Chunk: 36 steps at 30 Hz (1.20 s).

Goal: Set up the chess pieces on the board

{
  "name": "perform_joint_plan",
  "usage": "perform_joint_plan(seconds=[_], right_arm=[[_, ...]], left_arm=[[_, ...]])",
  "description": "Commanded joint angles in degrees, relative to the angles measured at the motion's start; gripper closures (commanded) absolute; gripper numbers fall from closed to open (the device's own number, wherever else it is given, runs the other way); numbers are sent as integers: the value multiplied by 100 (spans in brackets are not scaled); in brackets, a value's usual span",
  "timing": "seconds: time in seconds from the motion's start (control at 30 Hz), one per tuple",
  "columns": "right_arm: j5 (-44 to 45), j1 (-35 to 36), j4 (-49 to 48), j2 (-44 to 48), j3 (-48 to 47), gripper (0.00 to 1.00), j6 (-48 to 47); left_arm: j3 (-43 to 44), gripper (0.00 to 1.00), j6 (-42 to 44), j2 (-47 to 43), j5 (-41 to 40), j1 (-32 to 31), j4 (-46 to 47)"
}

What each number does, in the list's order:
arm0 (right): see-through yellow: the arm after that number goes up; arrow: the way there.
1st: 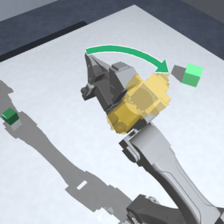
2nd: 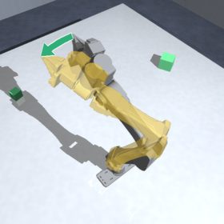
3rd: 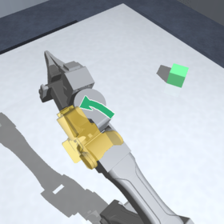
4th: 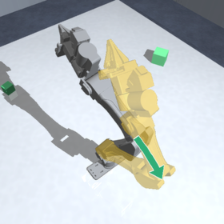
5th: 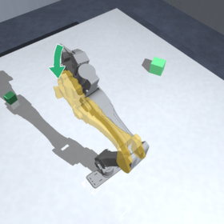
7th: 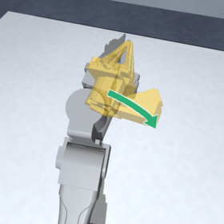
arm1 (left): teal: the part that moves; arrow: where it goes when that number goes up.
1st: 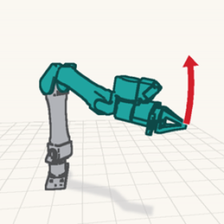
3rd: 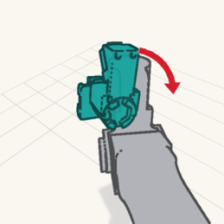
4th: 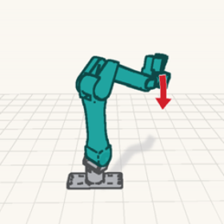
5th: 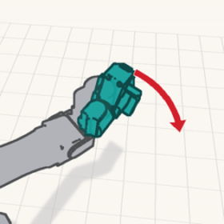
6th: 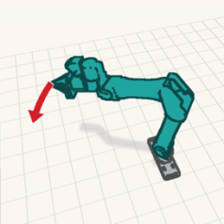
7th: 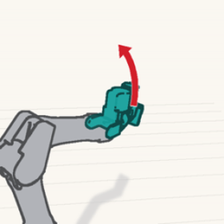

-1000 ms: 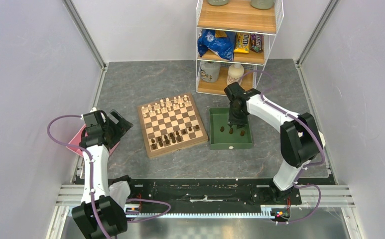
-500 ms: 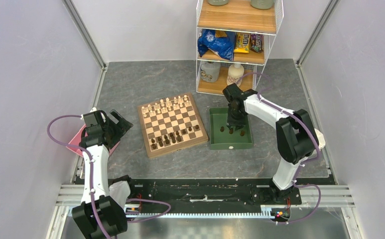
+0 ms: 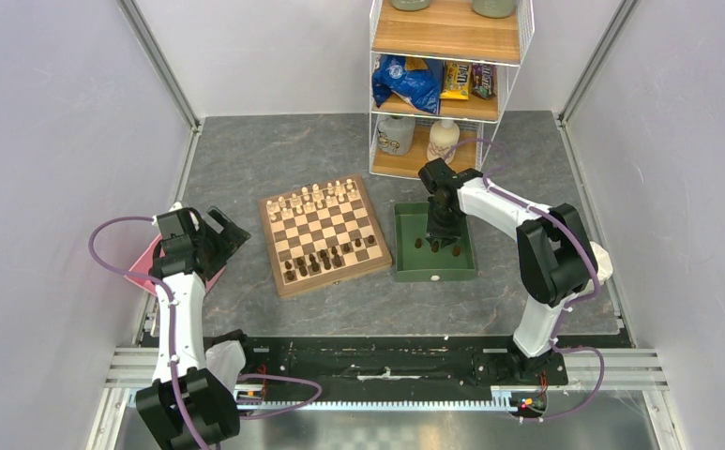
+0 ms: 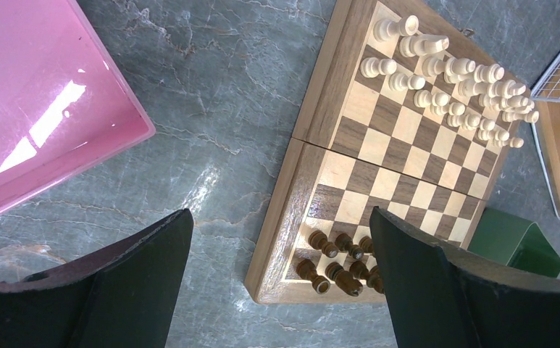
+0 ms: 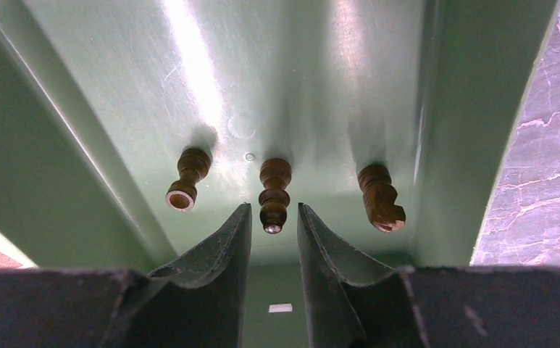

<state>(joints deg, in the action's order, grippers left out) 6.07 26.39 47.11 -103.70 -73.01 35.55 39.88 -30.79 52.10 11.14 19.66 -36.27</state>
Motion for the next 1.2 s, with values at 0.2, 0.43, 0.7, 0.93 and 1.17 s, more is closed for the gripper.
perform_joint_plan(seconds=[0.2, 0.43, 0.7, 0.93, 1.17], right_arm=[[-48, -12, -47, 52, -77, 71, 16], [-20, -18, 102, 214, -156, 84, -1], [41, 162, 443, 739, -587, 88, -124], [169, 687, 769, 841, -1322, 88, -225], [71, 1586, 808, 320, -1974, 88, -229]], left_arm=[[73, 1, 133, 15, 161, 38, 86], [75, 1, 132, 10, 170, 42, 85], [73, 1, 134, -2, 187, 46, 87], [78, 1, 131, -7, 196, 47, 85], [75, 1, 130, -25, 198, 40, 85]])
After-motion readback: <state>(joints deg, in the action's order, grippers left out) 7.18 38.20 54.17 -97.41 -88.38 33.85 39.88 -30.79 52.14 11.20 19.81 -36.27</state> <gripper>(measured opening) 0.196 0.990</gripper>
